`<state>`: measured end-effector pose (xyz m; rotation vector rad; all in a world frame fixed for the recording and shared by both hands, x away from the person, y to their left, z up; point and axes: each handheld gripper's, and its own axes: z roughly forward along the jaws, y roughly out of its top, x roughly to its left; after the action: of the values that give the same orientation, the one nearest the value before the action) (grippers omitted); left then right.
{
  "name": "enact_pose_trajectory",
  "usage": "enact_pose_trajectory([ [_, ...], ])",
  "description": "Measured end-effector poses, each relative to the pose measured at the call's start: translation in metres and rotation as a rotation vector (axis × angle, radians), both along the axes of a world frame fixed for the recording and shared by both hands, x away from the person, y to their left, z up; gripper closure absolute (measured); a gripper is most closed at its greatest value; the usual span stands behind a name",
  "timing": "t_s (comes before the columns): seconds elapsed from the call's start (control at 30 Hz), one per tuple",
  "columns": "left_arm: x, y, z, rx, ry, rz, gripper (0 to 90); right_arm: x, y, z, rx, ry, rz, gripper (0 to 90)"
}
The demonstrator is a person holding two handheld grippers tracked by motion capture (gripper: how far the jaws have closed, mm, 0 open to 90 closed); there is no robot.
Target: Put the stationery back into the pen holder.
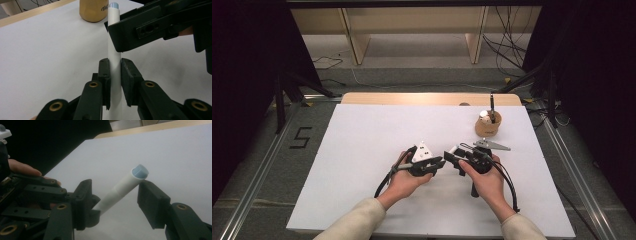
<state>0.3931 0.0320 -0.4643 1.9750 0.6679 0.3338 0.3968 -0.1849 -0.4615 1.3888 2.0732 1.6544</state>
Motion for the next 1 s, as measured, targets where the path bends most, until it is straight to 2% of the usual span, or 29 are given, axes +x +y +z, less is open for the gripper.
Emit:
enact_pose_trajectory([
  [0.5, -0.0018, -0.0038, 0.0015, -0.027, -0.008, 0.011, 78.3, 0.0006, -0.0016, -0.0023, 0.039, 0.041, -0.004, 56.2],
  [0.67, -0.0024, -0.0051, 0.0013, -0.031, -0.012, 0.01, 78.3, 0.0003, -0.0027, -0.0021, 0.053, 0.041, 0.001, 63.7],
  [1.0, -0.0026, -0.0063, 0.0017, -0.042, -0.018, 0.013, 78.3, -0.0005, -0.0042, -0.0012, 0.076, 0.04, 0.009, 69.6],
])
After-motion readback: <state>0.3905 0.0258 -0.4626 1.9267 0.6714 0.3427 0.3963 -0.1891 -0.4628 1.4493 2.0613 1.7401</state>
